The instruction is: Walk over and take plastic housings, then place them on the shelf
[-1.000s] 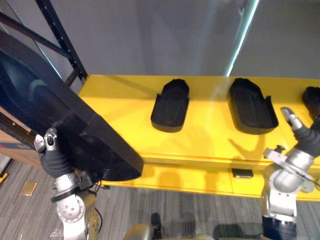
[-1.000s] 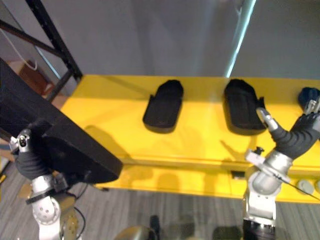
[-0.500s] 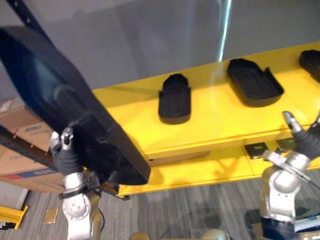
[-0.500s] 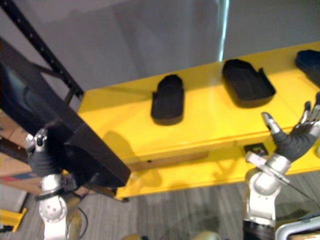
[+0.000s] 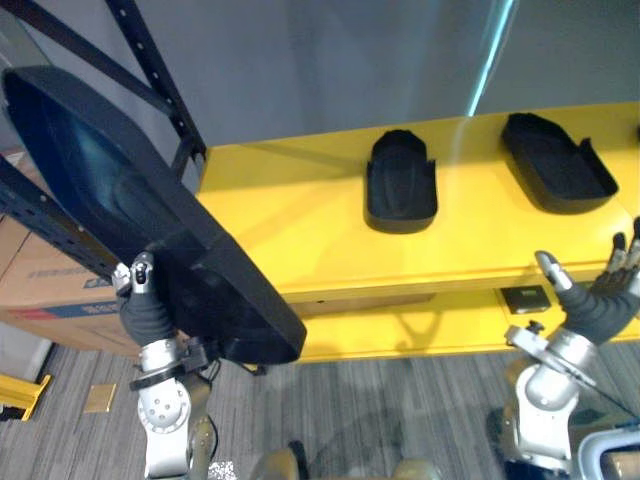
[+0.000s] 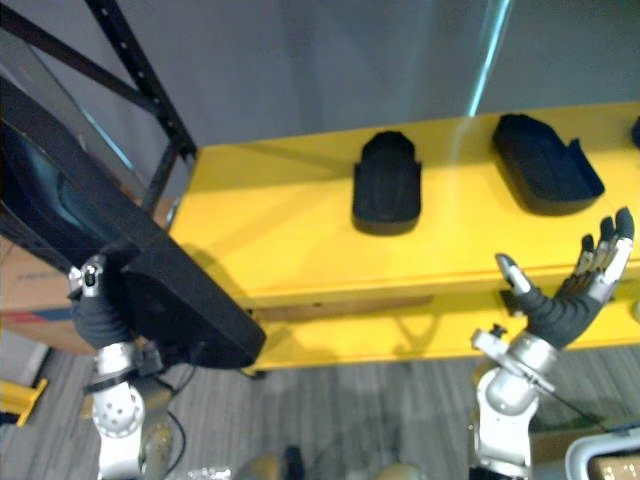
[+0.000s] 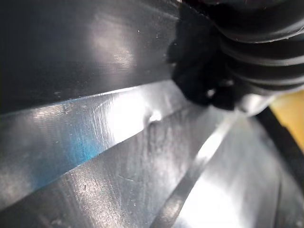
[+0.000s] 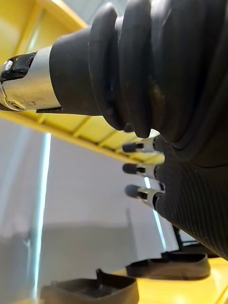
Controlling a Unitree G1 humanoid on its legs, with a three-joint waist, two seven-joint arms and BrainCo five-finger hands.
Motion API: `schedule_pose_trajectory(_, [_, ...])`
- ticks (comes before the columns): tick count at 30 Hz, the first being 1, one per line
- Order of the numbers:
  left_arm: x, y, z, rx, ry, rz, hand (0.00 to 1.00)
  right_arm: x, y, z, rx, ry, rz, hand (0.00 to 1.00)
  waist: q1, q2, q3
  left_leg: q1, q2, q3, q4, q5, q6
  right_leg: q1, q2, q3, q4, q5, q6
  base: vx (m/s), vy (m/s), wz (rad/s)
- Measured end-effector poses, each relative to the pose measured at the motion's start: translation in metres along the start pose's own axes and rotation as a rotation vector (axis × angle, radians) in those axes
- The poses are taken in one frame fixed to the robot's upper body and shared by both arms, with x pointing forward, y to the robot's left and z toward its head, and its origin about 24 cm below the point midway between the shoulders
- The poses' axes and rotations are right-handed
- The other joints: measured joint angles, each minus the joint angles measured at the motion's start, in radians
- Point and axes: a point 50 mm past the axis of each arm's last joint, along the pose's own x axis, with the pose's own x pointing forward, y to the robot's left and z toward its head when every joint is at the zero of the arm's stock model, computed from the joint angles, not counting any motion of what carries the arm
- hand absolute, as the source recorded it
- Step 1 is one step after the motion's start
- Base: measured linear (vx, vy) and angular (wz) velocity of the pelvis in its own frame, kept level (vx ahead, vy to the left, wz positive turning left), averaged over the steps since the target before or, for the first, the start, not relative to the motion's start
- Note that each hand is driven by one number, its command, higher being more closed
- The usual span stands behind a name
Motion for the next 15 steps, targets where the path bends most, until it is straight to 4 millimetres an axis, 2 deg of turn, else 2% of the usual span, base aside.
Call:
schedule_pose_trajectory(2, [-0.001, 0.001, 0.001, 0.004, 0.001, 0.000, 1.00, 0.004, -0.003, 0.010, 0.013, -0.057, -0.003, 0.00, -0.006, 0.001, -0.002, 0.020, 0.007, 0.003, -0.041, 0.020, -0.007, 0.016, 0.002, -0.001, 0.007, 0.002, 0.001, 0.06, -0.084, 0.12])
schedule_pose_trajectory(4, [0.000, -0.002, 0.004, 0.021, -0.017, -0.020, 1.00, 0.011, -0.006, 0.024, 0.030, -0.144, 0.010, 0.00, -0.010, 0.009, -0.005, 0.088, -0.002, 0.014, -0.204, 0.061, -0.046, -0.011, 0.004, -0.002, 0.030, 0.011, -0.013, 0.02, -0.053, 0.17])
schedule_pose_trajectory(7, [0.001, -0.005, 0.004, 0.075, -0.011, -0.049, 1.00, 0.014, -0.006, 0.025, 0.036, -0.137, 0.034, 0.00, -0.027, 0.027, -0.015, 0.171, -0.015, 0.032, -0.372, 0.093, -0.081, -0.022, 0.010, 0.000, 0.041, 0.011, -0.014, 0.00, -0.011, 0.02])
schedule_pose_trajectory(11, [0.007, -0.006, -0.001, 0.197, 0.034, -0.082, 1.00, 0.008, -0.008, 0.020, 0.058, -0.077, 0.050, 0.00, -0.036, 0.032, -0.018, 0.240, -0.032, 0.058, -0.495, 0.102, -0.094, -0.027, 0.008, 0.017, 0.042, 0.016, -0.007, 0.00, 0.049, -0.12])
schedule_pose_trajectory(13, [0.015, 0.002, -0.002, 0.305, 0.035, -0.079, 1.00, 0.003, -0.002, 0.019, 0.060, -0.064, 0.085, 0.00, -0.037, 0.032, -0.019, 0.244, -0.046, 0.075, -0.517, 0.105, -0.093, -0.042, -0.001, 0.036, 0.032, 0.027, 0.003, -0.01, 0.098, -0.23])
schedule_pose_trajectory(15, [0.034, 0.013, -0.012, 0.440, 0.048, -0.066, 1.00, -0.002, 0.009, 0.019, 0.078, -0.057, 0.150, 0.00, -0.038, 0.025, -0.015, 0.241, -0.060, 0.089, -0.538, 0.113, -0.082, -0.051, -0.008, 0.057, -0.001, 0.058, 0.014, -0.03, 0.123, -0.16])
